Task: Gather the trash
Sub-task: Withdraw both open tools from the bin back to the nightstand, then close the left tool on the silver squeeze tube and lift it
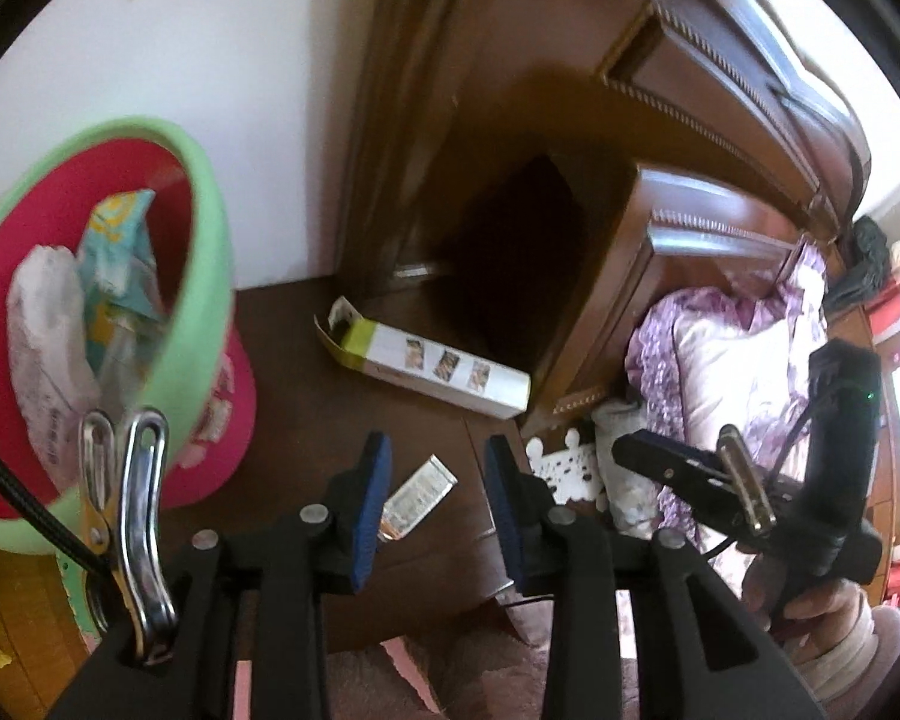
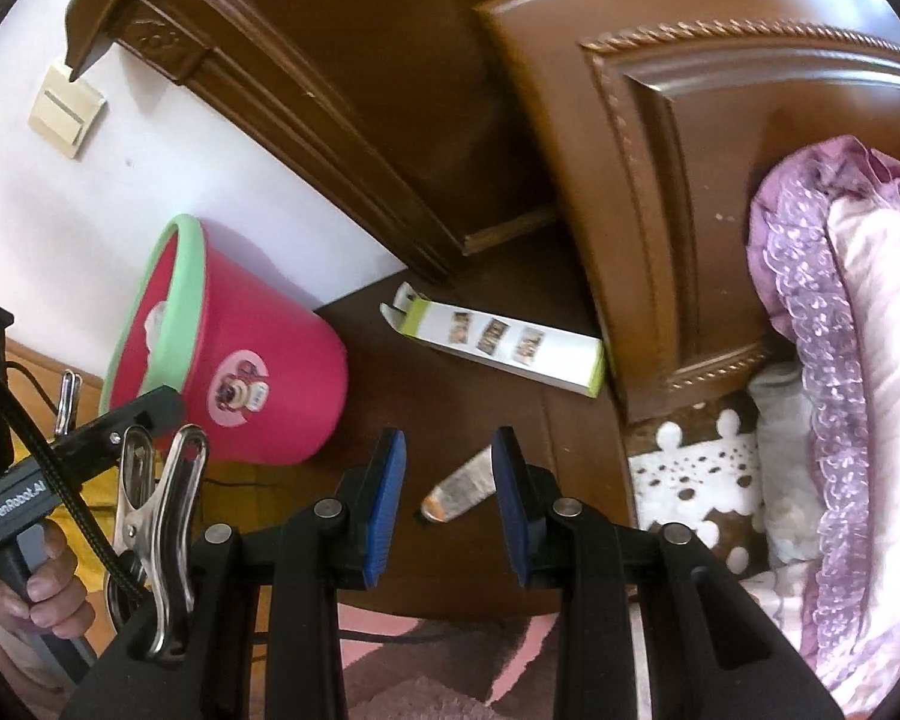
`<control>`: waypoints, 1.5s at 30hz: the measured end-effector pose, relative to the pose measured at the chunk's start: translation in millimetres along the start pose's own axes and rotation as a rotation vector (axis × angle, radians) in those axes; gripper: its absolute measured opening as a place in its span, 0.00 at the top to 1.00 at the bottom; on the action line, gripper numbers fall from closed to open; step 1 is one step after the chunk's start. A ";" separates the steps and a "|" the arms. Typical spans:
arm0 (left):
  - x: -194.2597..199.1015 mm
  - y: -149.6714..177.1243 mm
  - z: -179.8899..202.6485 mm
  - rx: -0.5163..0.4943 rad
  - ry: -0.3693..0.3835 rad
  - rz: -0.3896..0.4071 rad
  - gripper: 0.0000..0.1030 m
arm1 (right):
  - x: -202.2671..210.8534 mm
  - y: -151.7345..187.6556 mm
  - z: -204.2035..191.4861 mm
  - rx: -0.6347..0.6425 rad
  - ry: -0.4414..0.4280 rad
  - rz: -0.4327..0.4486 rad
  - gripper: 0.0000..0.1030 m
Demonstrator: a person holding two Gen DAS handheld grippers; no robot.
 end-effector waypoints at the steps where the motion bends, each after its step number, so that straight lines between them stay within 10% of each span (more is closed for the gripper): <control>1: -5.2 3.4 3.0 -0.006 -0.002 -0.011 0.65 | 0.2 1.6 4.9 -0.001 -0.001 -0.006 0.70; 28: -179.7 102.8 -6.1 -0.262 -0.080 -0.412 0.40 | -19.4 22.2 62.5 -0.004 -0.003 -0.098 0.70; 45: -223.9 120.2 -26.1 -0.292 -0.154 -0.486 0.40 | -27.6 33.2 67.5 0.001 0.008 -0.138 0.70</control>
Point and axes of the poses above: each gripper's, at about its wrist camera, not at the fingertips, and x roughly against the way its jaws point, z to its right, y to its underside, the point moved 2 cm from there along -x, roughly the way its jaws point, and after that the axes turned 7 degrees about z, right-handed, at the moved point
